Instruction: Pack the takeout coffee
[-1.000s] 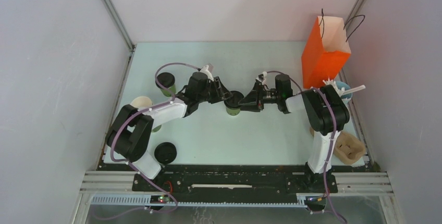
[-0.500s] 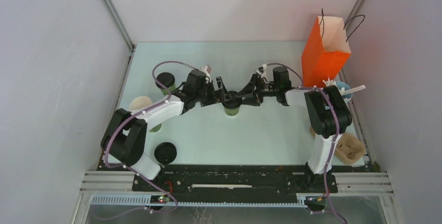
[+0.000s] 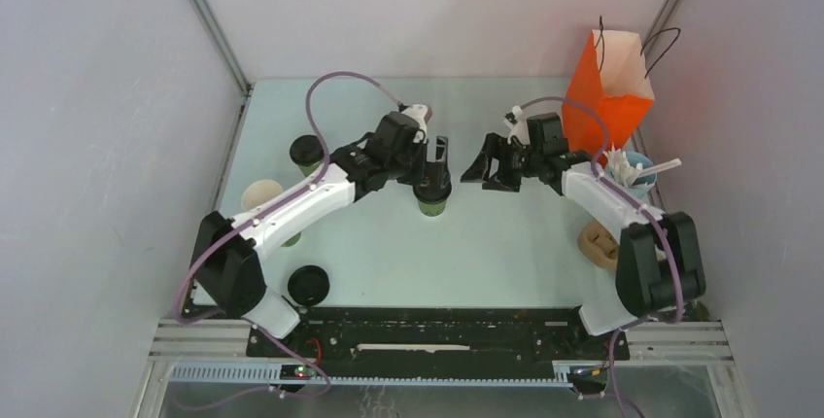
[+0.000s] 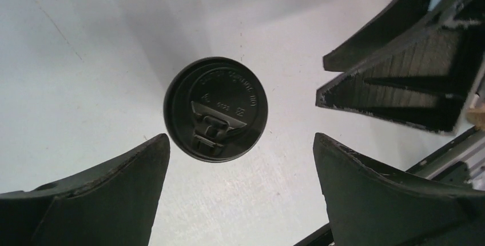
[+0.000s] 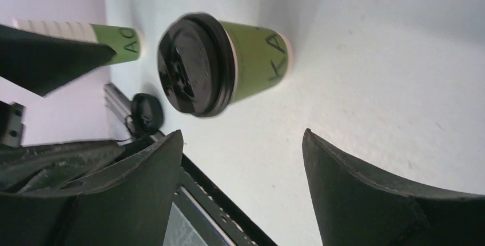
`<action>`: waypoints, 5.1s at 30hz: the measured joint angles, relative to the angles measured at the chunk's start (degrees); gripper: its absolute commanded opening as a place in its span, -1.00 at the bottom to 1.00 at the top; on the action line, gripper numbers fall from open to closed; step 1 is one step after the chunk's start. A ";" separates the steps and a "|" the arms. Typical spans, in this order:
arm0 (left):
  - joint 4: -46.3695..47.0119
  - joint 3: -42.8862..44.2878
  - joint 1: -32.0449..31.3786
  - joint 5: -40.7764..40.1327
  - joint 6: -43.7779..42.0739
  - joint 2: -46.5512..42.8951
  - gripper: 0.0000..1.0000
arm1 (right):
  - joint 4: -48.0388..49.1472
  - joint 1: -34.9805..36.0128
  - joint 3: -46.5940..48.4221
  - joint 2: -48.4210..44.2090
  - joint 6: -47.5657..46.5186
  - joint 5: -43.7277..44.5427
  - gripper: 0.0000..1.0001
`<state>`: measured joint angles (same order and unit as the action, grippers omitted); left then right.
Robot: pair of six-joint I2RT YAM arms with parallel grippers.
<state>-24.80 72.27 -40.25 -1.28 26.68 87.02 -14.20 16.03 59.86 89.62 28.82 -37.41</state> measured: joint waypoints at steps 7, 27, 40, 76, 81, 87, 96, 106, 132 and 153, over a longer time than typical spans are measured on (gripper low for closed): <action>-6.91 9.07 -3.10 -4.04 -5.84 7.96 1.00 | -7.52 0.55 -5.99 -9.33 -5.60 8.02 0.69; -13.57 14.62 -5.49 -10.60 -9.20 16.50 0.54 | -10.43 -0.22 -10.01 -11.41 -8.39 9.66 0.66; -14.88 14.97 -3.65 -15.76 -9.16 16.52 0.56 | -10.19 -0.20 -10.32 -11.43 -8.55 9.07 0.66; -11.37 14.53 21.16 -16.26 -8.98 14.75 1.00 | -21.35 6.91 -5.25 -24.26 -8.70 18.78 0.83; -16.46 16.35 20.35 -11.06 -8.63 7.74 1.00 | -25.18 3.13 6.14 -23.37 -9.49 28.09 0.83; -12.87 13.97 16.04 2.58 -6.19 -14.34 1.00 | -21.33 -6.97 21.46 -15.89 -14.99 41.66 0.81; -7.50 -6.21 8.00 15.15 -1.51 -37.81 1.00 | -21.33 -18.97 48.89 9.20 -22.88 48.89 0.64; -9.49 -10.10 7.89 16.81 -1.20 -35.98 1.00 | -25.03 -23.10 59.91 23.39 -25.86 46.56 0.23; -10.19 -13.05 7.89 12.46 -0.57 -43.54 1.00 | -41.88 24.37 49.70 6.40 -12.79 57.46 -1.00; -15.61 -13.03 7.89 5.97 1.38 -52.35 1.00 | -53.96 46.01 69.42 19.71 2.64 63.98 0.32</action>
<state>-40.40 59.24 -32.36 4.69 28.05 34.68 -68.16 62.04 129.27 109.34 31.46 26.57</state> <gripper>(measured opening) 0.996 0.362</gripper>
